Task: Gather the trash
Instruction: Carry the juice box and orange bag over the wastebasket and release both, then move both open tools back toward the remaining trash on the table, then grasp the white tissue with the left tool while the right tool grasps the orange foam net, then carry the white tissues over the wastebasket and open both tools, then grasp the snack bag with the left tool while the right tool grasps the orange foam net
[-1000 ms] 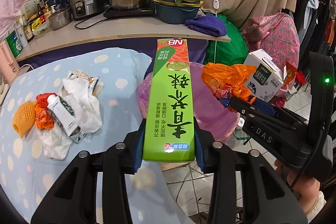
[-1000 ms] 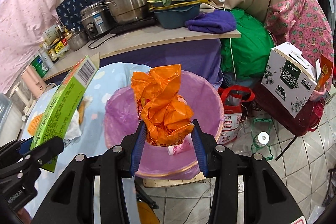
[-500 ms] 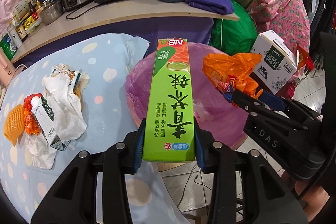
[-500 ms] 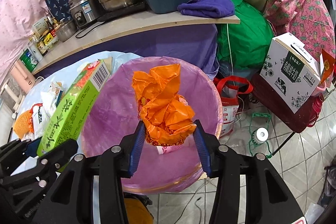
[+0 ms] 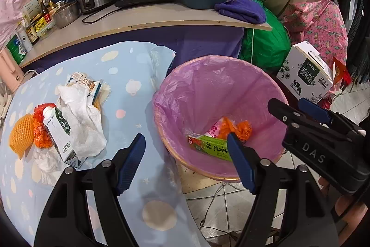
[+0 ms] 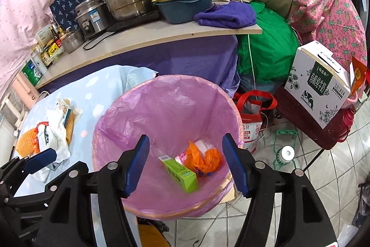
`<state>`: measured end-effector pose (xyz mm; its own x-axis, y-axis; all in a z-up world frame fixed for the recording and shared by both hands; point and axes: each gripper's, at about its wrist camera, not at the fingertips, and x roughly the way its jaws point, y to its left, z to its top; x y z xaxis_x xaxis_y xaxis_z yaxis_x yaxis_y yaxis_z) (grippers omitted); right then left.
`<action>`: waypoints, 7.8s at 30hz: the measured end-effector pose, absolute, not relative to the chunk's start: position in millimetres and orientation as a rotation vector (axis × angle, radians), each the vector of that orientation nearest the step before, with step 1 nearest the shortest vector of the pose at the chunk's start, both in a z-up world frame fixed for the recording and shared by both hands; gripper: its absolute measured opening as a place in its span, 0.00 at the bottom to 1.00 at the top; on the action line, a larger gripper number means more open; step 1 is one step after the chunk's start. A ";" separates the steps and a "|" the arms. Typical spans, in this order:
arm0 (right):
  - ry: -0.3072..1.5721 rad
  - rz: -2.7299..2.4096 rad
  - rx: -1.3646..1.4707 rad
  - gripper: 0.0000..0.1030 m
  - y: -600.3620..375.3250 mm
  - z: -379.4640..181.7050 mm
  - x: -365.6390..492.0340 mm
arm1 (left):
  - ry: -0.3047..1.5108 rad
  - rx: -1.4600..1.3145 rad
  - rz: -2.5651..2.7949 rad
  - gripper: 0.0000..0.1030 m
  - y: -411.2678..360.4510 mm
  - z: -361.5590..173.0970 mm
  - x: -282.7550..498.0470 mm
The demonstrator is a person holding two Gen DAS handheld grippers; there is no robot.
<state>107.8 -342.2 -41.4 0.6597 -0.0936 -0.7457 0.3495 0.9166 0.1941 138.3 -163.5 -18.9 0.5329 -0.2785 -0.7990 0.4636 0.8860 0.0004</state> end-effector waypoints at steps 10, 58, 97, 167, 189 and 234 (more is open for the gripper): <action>0.787 -0.221 0.329 0.62 -325.7 -27.3 101.7 | 0.904 0.174 -0.400 0.70 -138.3 -12.9 141.0; 0.924 0.118 0.197 0.63 -120.1 -52.2 124.6 | 1.018 -0.179 -0.048 0.70 109.9 -82.8 184.4; 0.765 0.224 0.247 0.03 -124.5 10.1 143.7 | 0.974 -0.137 -0.170 0.10 112.6 -24.4 108.7; 0.697 0.315 0.283 0.05 -157.8 65.0 34.0 | 0.864 -0.033 -0.343 0.06 61.8 55.6 57.7; 0.699 -0.086 0.360 0.05 -345.8 33.1 121.2 | 0.817 0.136 -0.621 0.06 -160.4 47.2 153.6; 0.735 -0.046 0.285 0.49 -297.1 12.3 118.5 | 0.875 0.136 -0.396 0.68 -108.3 2.9 144.4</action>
<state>118.5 -297.1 12.3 0.7427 0.0583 -0.6670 0.1402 0.9606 0.2401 144.4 -108.3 2.9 0.5734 -0.2818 -0.7693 0.3922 0.9188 -0.0443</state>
